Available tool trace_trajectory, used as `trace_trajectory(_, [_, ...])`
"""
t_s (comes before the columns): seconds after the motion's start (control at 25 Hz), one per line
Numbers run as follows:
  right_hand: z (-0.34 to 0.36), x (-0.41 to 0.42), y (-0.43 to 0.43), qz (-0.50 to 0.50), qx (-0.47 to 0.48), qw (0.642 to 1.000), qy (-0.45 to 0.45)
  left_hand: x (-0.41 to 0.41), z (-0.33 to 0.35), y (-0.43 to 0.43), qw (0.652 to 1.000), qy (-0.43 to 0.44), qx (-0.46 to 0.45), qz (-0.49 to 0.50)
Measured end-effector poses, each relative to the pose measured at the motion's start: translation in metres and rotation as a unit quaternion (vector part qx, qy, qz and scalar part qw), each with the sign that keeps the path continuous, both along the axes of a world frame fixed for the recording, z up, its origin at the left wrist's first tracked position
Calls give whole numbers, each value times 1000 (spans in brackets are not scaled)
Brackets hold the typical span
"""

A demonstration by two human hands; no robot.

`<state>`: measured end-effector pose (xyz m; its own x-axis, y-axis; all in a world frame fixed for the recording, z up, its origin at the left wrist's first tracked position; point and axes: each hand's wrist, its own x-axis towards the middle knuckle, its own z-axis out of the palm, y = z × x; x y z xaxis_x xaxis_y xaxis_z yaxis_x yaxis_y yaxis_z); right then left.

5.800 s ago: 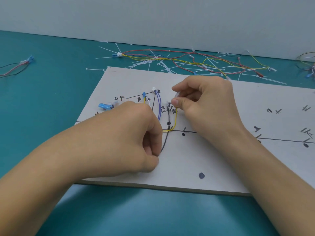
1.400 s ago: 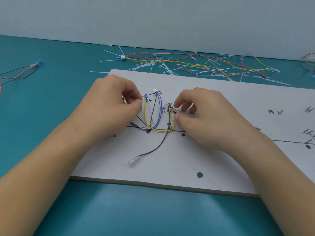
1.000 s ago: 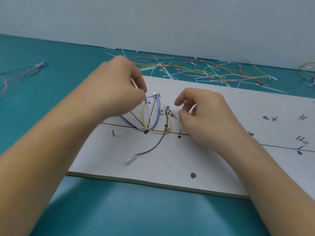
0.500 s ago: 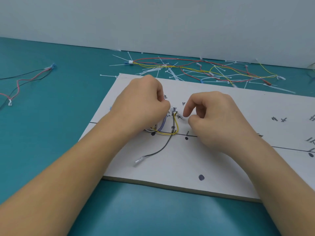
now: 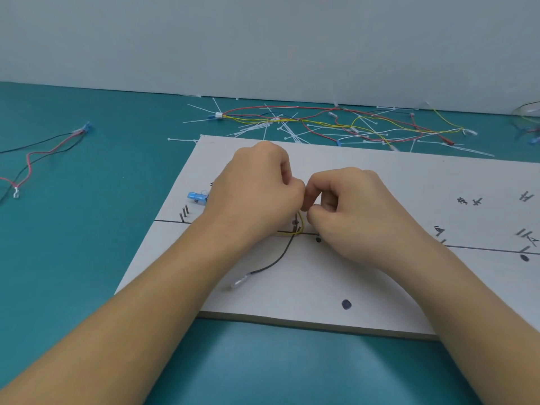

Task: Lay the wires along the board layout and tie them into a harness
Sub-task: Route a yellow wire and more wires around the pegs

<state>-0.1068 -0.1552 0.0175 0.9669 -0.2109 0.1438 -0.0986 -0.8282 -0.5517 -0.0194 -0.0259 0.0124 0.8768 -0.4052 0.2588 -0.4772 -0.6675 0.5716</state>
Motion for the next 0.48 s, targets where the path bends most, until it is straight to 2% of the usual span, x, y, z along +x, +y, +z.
trace_trajectory(0.32, [35, -1, 6, -9, 26, 999, -44, 6, 5, 4, 996, -23, -79, -15])
trace_trajectory(0.48, [55, 55, -11, -26, -31, 999, 20, 4, 7, 4, 998, 8, -65, -24])
